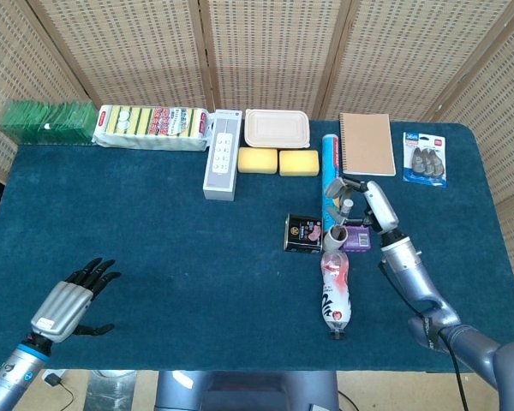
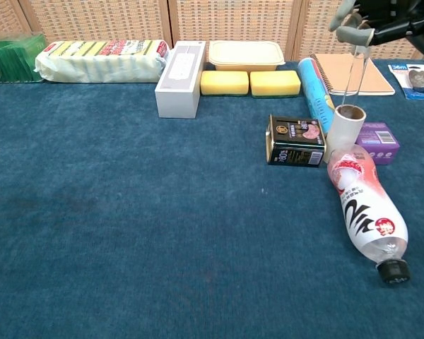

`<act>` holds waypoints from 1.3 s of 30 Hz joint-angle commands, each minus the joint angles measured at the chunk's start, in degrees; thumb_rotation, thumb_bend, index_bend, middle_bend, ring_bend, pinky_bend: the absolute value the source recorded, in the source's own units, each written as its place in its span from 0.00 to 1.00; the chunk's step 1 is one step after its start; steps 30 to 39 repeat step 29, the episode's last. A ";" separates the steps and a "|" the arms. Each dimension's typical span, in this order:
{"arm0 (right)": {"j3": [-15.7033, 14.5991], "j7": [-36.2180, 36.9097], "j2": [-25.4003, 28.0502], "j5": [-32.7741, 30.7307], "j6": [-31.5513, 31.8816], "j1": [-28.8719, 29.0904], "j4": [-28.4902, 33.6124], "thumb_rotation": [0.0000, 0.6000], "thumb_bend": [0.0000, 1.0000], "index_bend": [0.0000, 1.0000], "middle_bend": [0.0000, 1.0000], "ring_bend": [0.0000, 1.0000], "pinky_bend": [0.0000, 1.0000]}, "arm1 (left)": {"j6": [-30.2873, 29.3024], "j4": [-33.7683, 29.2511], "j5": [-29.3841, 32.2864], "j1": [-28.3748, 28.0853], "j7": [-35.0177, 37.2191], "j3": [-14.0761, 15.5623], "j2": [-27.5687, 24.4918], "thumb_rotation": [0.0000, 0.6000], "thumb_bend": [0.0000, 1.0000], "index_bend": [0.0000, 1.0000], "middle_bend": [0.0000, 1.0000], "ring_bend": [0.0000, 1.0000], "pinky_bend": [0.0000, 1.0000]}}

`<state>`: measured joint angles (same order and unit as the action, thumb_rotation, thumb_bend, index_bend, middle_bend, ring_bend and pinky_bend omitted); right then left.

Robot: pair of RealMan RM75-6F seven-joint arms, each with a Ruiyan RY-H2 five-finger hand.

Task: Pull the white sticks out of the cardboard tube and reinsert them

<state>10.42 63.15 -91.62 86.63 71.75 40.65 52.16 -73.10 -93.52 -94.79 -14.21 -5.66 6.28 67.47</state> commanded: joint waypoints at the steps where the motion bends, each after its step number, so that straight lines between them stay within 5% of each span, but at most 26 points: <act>1: -0.12 -4.73 4.73 0.23 0.46 -1.08 7.56 1.00 0.35 0.44 0.40 0.43 0.49 | -1.46 0.67 -1.58 0.06 1.64 0.15 -0.40 0.77 0.11 0.16 0.08 0.03 0.24; 9: -0.06 -18.19 16.41 -0.38 3.81 -5.61 24.40 1.00 0.34 0.40 0.36 0.38 0.42 | -5.88 3.61 -6.12 0.39 8.01 0.90 -0.77 0.77 0.11 0.16 0.08 0.03 0.24; 15: -1.25 -26.85 22.95 -0.73 6.63 -10.08 30.87 1.00 0.33 0.39 0.33 0.35 0.39 | -8.48 5.38 -7.58 0.96 10.93 1.25 -1.48 0.77 0.11 0.16 0.08 0.03 0.24; 29: -7.66 -40.16 30.49 -0.45 13.55 -22.89 34.94 1.00 0.33 0.26 0.30 0.30 0.37 | -13.85 6.51 -6.72 3.02 16.45 0.37 -4.37 0.76 0.11 0.16 0.08 0.03 0.24; 39: -7.66 -40.16 30.49 -0.45 13.55 -22.89 34.94 1.00 0.33 0.26 0.30 0.30 0.37 | -13.85 6.51 -6.72 3.02 16.45 0.37 -4.37 0.76 0.11 0.16 0.08 0.03 0.24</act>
